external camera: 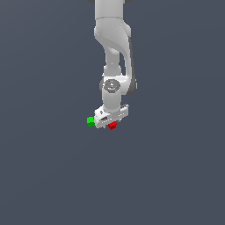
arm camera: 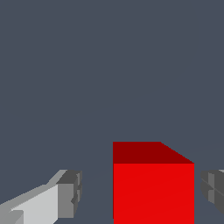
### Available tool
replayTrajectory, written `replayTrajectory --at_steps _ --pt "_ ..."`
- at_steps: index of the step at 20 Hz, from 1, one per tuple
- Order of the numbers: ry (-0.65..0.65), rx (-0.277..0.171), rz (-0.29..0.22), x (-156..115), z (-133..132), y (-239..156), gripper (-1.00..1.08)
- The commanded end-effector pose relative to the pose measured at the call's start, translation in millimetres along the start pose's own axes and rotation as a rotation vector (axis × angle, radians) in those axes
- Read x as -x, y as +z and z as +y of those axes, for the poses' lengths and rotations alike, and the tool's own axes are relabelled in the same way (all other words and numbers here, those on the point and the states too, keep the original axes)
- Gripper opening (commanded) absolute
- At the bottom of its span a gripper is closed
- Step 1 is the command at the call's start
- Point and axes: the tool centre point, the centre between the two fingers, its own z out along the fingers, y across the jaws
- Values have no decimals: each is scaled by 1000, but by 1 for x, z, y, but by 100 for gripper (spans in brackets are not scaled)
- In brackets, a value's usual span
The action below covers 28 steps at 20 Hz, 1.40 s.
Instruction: Stack the red cube on top of the green cube.
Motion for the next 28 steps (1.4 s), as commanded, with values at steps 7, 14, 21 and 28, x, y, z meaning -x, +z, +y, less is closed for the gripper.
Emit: replayTrajectory --at_steps 7,14,21,28 --pt "1 1 1 -1 1 8 -100" --pt "1 1 1 -1 1 8 -100" --pt "1 1 1 0 1 -2 -100" --pt "1 1 1 1 0 -38 -100"
